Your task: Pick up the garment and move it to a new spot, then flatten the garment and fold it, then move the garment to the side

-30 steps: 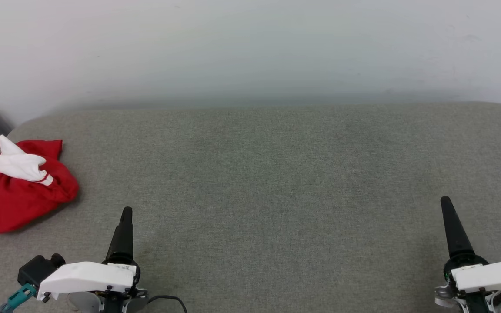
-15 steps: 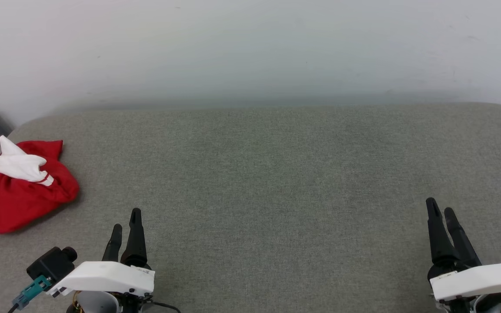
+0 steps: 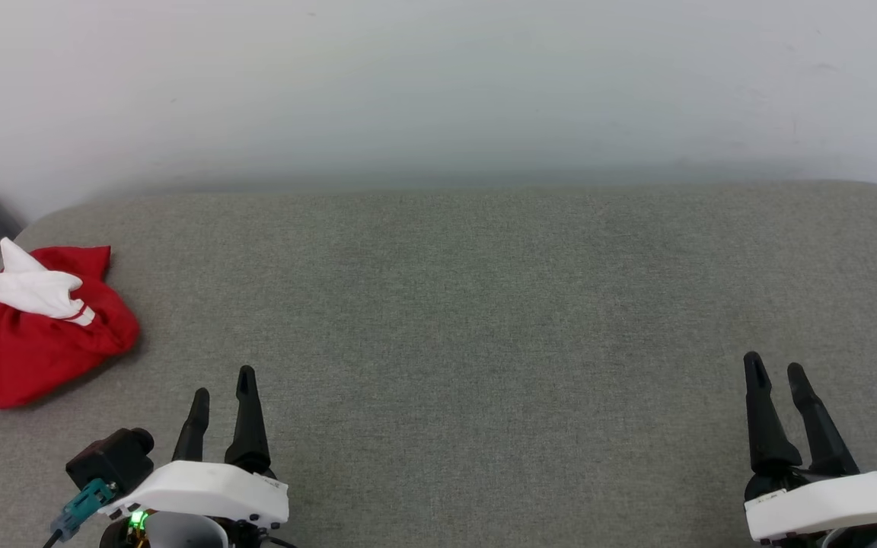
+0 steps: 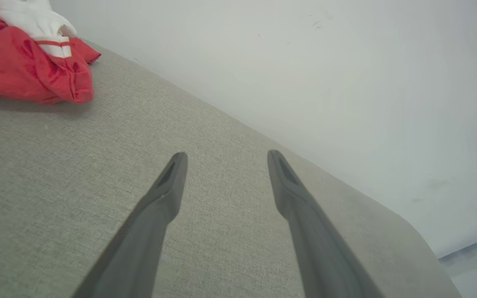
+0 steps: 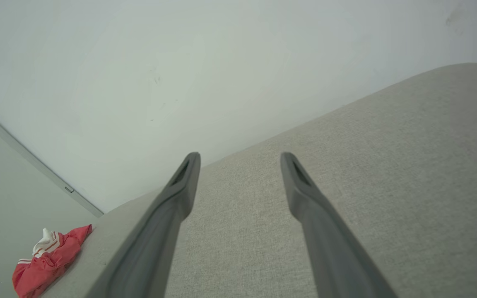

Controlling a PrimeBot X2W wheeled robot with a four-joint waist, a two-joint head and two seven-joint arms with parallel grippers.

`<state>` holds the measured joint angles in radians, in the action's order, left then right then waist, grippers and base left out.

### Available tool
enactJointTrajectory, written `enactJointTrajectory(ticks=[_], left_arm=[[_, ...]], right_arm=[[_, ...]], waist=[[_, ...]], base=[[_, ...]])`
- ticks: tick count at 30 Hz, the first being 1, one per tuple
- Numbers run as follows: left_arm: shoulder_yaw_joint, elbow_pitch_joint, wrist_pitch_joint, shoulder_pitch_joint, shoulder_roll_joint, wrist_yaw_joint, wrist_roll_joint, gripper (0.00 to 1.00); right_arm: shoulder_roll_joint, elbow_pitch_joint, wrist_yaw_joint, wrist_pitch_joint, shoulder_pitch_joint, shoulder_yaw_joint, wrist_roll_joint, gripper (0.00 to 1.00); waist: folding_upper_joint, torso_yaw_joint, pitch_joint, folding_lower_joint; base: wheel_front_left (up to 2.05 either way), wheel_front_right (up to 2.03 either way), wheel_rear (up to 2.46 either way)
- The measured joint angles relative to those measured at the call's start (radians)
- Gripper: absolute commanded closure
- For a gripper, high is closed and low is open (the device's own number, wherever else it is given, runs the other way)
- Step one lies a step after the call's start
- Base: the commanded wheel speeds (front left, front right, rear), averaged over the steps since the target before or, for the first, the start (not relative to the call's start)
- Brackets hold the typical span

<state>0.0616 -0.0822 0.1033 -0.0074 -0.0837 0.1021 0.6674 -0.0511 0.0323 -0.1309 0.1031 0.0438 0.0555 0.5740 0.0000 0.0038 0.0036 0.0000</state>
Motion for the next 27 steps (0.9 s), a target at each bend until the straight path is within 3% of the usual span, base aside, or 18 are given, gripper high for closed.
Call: enactJointTrajectory(ticks=[27], left_arm=[[0.059, 0.047, 0.072, 0.028, -0.009, 0.040, -0.275, 0.00]], right_arm=[[0.000, -0.069, 0.000, 0.072, 0.042, 0.000, -0.243, 0.00]], waist=[[0.0000, 0.007, -0.001, 0.0000]], base=[[0.00, 0.00, 0.00]])
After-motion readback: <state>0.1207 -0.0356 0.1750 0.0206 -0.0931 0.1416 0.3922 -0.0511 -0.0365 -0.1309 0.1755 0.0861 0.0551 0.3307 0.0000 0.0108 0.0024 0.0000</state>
